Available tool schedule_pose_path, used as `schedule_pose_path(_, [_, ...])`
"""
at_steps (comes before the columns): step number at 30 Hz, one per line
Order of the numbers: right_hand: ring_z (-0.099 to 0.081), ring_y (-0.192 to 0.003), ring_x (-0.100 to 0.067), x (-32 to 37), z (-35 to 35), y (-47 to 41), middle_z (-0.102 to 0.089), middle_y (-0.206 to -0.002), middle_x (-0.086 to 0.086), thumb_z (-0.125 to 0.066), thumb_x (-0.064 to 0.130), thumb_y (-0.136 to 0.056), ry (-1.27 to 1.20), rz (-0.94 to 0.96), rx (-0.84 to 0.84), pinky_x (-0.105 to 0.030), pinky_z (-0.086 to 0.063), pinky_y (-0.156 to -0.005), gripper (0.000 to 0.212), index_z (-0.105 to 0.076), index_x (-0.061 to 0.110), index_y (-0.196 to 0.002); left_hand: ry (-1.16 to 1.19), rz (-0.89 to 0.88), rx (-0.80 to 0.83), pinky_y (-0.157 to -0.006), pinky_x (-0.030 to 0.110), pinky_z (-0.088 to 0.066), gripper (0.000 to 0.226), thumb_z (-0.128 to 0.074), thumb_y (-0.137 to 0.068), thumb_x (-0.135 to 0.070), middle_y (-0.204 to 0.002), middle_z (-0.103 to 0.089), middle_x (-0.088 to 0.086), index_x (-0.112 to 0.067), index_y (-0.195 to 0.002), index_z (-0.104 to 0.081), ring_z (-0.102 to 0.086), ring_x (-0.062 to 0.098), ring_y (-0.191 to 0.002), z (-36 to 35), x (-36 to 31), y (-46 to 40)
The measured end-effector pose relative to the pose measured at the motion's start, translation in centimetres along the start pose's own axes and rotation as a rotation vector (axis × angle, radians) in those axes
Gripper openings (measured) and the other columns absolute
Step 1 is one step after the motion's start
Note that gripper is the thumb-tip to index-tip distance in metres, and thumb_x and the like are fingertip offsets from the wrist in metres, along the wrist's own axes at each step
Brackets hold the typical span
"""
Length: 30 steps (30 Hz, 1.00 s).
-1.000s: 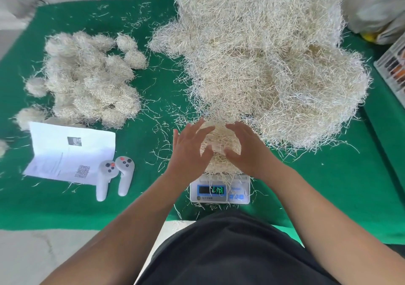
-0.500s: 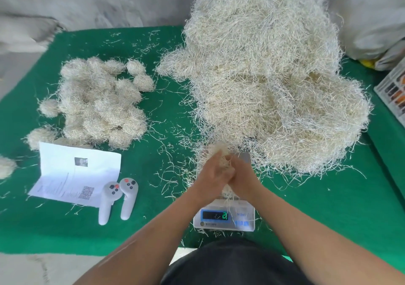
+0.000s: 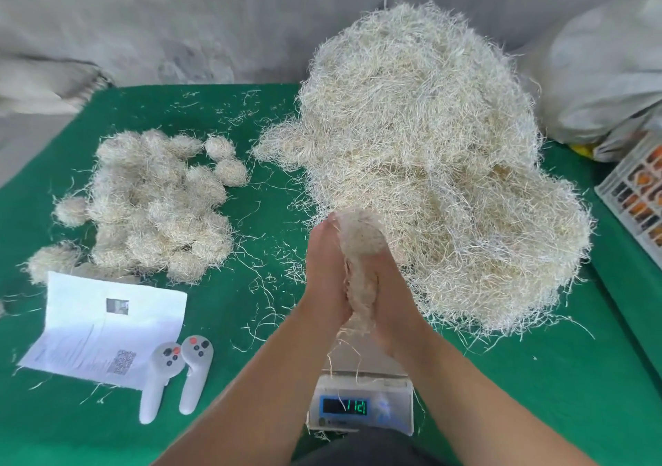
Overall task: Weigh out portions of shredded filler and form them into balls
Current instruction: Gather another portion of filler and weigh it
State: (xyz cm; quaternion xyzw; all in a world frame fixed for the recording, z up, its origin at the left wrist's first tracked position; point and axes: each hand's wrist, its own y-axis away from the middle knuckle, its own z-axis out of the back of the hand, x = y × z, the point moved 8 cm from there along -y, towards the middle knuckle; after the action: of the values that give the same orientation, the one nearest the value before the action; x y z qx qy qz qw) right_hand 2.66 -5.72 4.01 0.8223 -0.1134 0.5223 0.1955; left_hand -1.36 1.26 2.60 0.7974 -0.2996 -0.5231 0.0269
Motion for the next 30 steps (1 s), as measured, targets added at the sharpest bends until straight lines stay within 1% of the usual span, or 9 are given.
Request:
schedule_pose_path(5, [-0.075,-0.085,-0.011,3.9,-0.2,-0.3,-0.077,-0.091,0.002,-0.059,0.036,-0.105,0.263,0.335,-0.28,-0.026,-0.061,-0.072,0.014,-0.071,0.031,-0.103,-0.128,-0.09,0.104,-0.062,0.027,-0.058,0.046,-0.055,-0.101,-0.041,-0.092,-0.072,0.002,-0.016,-0.14,-0.053,-0.072,0.017,-0.08,-1.2,-0.6,0.1])
schedule_pose_path(9, [-0.063,-0.058,-0.025,6.2,1.6,-2.1,-0.066,-0.066,-0.011,-0.064,0.041,-0.101,0.068,0.228,-0.301,-0.035,-0.054,-0.052,0.039,-0.071,0.017,-0.071,0.019,0.113,0.292,-0.085,0.035,-0.059,0.061,-0.036,-0.104,-0.066,-0.109,-0.076,0.007,-0.021,-0.108,-0.078,-0.073,0.024,-0.107,-3.4,0.6,1.0])
schedule_pose_path(13, [-0.049,-0.048,-0.017,6.1,0.4,-4.1,-0.05,-0.051,0.0,-0.063,0.034,-0.102,0.083,0.128,-0.177,-0.026,-0.043,-0.047,0.05,-0.06,0.021,-0.054,0.053,0.291,0.211,-0.062,0.027,-0.056,0.044,-0.052,-0.098,-0.063,-0.08,-0.068,0.001,-0.026,-0.083,-0.071,-0.07,0.016,-0.072,-4.5,0.7,0.7])
schedule_pose_path(18, [-0.059,-0.062,-0.006,7.0,-0.2,-4.6,-0.061,-0.069,0.011,-0.048,0.024,-0.105,0.424,0.464,-0.175,-0.029,-0.051,-0.054,0.018,-0.063,0.031,-0.11,0.0,0.353,0.201,-0.076,0.033,-0.057,0.045,-0.07,-0.083,-0.061,-0.092,-0.075,0.004,-0.02,-0.102,-0.077,-0.073,0.021,-0.081,-3.9,-1.3,-0.4])
schedule_pose_path(21, [-0.05,-0.117,-0.016,7.6,0.9,-5.1,-0.049,-0.114,0.01,-0.03,0.058,-0.094,0.885,0.523,-0.326,-0.04,-0.038,-0.105,0.061,-0.041,0.038,-0.151,-0.02,0.331,0.198,-0.099,0.048,-0.057,0.056,-0.07,-0.088,-0.062,-0.117,-0.076,0.016,-0.015,-0.119,-0.072,-0.074,0.028,-0.105,-3.9,-2.2,-0.9])
schedule_pose_path(23, [-0.032,-0.139,-0.024,7.6,1.0,-5.8,-0.035,-0.125,0.01,-0.026,0.07,-0.086,0.991,0.393,-0.246,-0.038,-0.027,-0.115,0.085,-0.03,0.028,-0.16,0.007,0.312,0.144,-0.109,0.054,-0.049,0.066,-0.062,-0.089,-0.069,-0.123,-0.072,0.02,-0.015,-0.126,-0.066,-0.07,0.036,-0.117,-4.0,-2.6,-0.4])
schedule_pose_path(26, [-0.025,-0.147,-0.02,7.3,0.8,-4.6,-0.017,-0.155,0.023,-0.041,0.081,-0.087,0.65,0.312,-0.176,-0.042,-0.035,-0.111,0.08,-0.016,0.053,-0.157,0.273,0.314,0.135,-0.102,0.054,-0.054,0.07,-0.062,-0.092,-0.06,-0.127,-0.067,0.03,-0.007,-0.137,-0.055,-0.067,0.043,-0.12,-4.9,-3.3,0.3])
schedule_pose_path(28, [-0.05,-0.138,-0.021,5.3,0.0,-4.0,-0.041,-0.159,0.002,-0.044,0.086,-0.085,0.195,0.025,-0.111,-0.037,-0.05,-0.093,0.079,-0.036,0.048,-0.154,0.253,0.197,0.136,-0.069,0.023,-0.062,0.051,-0.054,-0.103,-0.042,-0.115,-0.071,0.029,-0.007,-0.14,-0.054,-0.075,0.012,-0.099,-4.8,-4.6,-0.1])
schedule_pose_path(30, [-0.07,-0.117,-0.025,4.9,-0.6,-3.3,-0.072,-0.123,-0.005,-0.049,0.073,-0.095,0.03,-0.143,-0.086,-0.041,-0.053,-0.092,0.058,-0.069,0.028,-0.127,0.182,0.046,0.091,-0.049,0.011,-0.049,0.032,-0.047,-0.109,-0.028,-0.093,-0.068,0.009,-0.023,-0.14,-0.054,-0.072,-0.003,-0.065,-3.8,-4.9,-0.4])
